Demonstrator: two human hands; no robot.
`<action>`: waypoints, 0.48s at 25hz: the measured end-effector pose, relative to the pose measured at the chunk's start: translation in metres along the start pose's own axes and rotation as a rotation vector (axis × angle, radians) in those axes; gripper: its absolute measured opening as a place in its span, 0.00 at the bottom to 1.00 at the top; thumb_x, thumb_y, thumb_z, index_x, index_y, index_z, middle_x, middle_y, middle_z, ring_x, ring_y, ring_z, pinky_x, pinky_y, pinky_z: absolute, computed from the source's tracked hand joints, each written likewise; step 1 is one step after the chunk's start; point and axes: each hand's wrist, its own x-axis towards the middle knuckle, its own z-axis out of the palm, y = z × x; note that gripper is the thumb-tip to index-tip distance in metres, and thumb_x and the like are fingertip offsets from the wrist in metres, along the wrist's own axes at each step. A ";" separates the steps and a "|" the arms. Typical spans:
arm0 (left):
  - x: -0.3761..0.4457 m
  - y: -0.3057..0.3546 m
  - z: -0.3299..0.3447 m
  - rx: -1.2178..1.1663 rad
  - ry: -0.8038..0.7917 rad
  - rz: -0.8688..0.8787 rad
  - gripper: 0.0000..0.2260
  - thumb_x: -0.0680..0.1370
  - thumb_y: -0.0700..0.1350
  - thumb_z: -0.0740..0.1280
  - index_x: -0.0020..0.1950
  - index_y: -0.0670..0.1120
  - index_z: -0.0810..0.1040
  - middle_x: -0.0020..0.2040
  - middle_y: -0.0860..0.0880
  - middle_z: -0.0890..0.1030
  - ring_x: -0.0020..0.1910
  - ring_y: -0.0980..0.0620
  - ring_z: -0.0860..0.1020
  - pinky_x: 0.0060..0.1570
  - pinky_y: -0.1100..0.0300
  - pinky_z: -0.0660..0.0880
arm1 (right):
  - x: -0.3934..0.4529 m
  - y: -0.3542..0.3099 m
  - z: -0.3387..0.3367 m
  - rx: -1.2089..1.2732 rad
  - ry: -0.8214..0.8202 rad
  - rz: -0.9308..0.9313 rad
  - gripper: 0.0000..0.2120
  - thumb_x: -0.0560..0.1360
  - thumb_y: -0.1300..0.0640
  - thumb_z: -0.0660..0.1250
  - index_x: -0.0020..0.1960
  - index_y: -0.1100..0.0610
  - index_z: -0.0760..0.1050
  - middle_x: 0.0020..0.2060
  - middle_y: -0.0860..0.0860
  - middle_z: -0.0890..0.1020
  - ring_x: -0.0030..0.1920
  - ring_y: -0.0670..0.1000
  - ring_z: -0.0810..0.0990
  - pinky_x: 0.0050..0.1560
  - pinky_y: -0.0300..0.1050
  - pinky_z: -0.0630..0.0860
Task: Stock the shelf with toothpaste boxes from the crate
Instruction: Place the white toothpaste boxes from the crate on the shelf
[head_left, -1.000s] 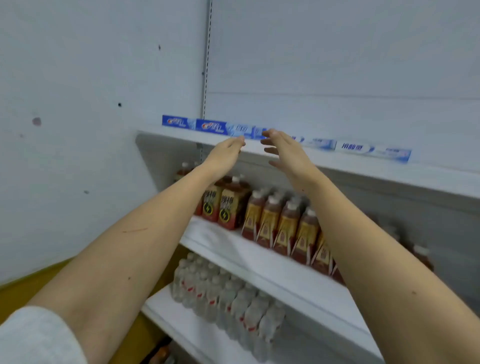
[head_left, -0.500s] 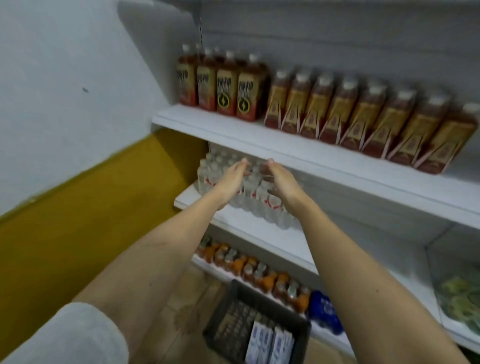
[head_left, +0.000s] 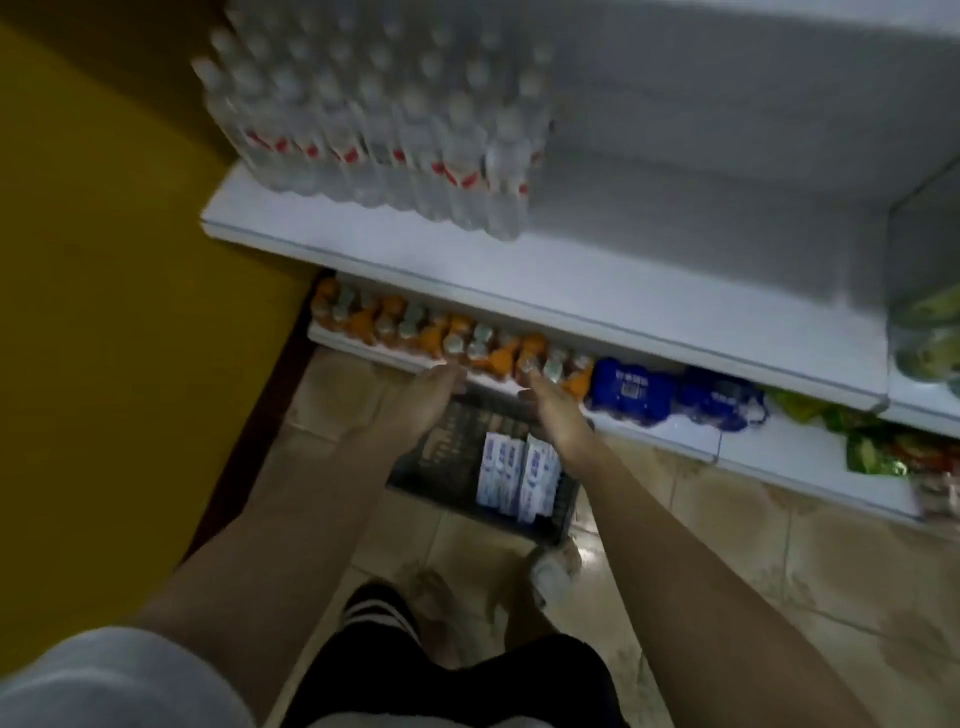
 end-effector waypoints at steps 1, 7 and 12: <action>0.018 -0.023 0.018 0.012 -0.019 -0.053 0.17 0.76 0.60 0.63 0.52 0.50 0.83 0.56 0.47 0.83 0.53 0.51 0.81 0.62 0.50 0.74 | 0.013 0.024 -0.006 0.012 0.017 0.058 0.17 0.83 0.46 0.54 0.64 0.53 0.73 0.56 0.51 0.77 0.55 0.51 0.76 0.62 0.50 0.71; 0.082 -0.129 0.110 -0.038 -0.069 -0.269 0.11 0.83 0.48 0.60 0.56 0.44 0.78 0.58 0.45 0.80 0.57 0.48 0.78 0.60 0.51 0.72 | 0.093 0.168 -0.017 0.003 0.108 0.343 0.10 0.81 0.56 0.57 0.57 0.59 0.74 0.60 0.64 0.77 0.60 0.65 0.76 0.64 0.63 0.72; 0.187 -0.249 0.151 0.097 -0.074 -0.383 0.04 0.79 0.36 0.65 0.44 0.41 0.76 0.44 0.44 0.78 0.48 0.43 0.79 0.51 0.54 0.76 | 0.188 0.290 0.006 -0.138 0.155 0.468 0.11 0.77 0.61 0.65 0.59 0.58 0.70 0.50 0.56 0.78 0.46 0.54 0.79 0.48 0.49 0.80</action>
